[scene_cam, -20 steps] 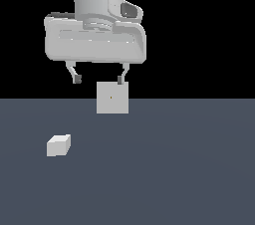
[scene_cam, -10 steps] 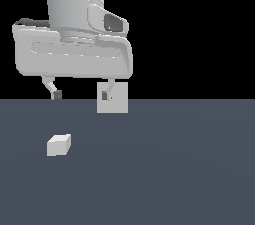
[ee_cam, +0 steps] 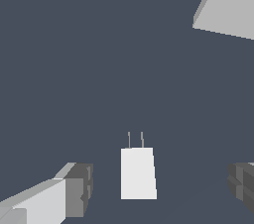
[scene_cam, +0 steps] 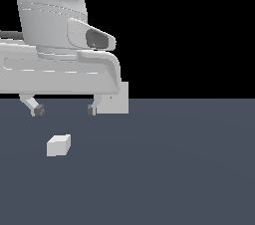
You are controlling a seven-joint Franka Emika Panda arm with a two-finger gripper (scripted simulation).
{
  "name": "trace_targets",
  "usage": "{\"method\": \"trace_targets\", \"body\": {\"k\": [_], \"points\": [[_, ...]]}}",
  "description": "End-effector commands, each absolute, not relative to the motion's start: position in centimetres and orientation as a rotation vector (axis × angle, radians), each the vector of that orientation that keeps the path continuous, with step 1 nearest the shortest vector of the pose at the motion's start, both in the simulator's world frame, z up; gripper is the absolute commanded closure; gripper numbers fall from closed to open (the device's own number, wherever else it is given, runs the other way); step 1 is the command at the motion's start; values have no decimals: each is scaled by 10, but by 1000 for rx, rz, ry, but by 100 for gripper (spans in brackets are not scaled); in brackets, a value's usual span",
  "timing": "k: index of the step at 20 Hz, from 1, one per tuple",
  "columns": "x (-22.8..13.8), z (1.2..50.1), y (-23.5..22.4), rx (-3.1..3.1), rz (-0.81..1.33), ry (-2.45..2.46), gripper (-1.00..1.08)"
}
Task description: Plug the charger into the wall socket.
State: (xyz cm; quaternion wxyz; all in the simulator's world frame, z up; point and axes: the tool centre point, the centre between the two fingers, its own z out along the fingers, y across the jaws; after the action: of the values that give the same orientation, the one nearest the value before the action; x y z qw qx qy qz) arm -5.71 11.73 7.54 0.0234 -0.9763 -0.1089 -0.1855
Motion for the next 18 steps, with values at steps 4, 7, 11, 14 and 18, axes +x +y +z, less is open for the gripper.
{"method": "trace_targets", "body": {"k": [4,7,11,14,18], "points": [[-61,66,124,-3010,-612,-360,-92],[-62,63,126,-3007,-622,-366,-92],[-62,63,127,-3007,-621,-368,-92],[-62,60,127,-3007,-621,-368,-92],[-62,50,126,-3007,-622,-368,-92]]}}
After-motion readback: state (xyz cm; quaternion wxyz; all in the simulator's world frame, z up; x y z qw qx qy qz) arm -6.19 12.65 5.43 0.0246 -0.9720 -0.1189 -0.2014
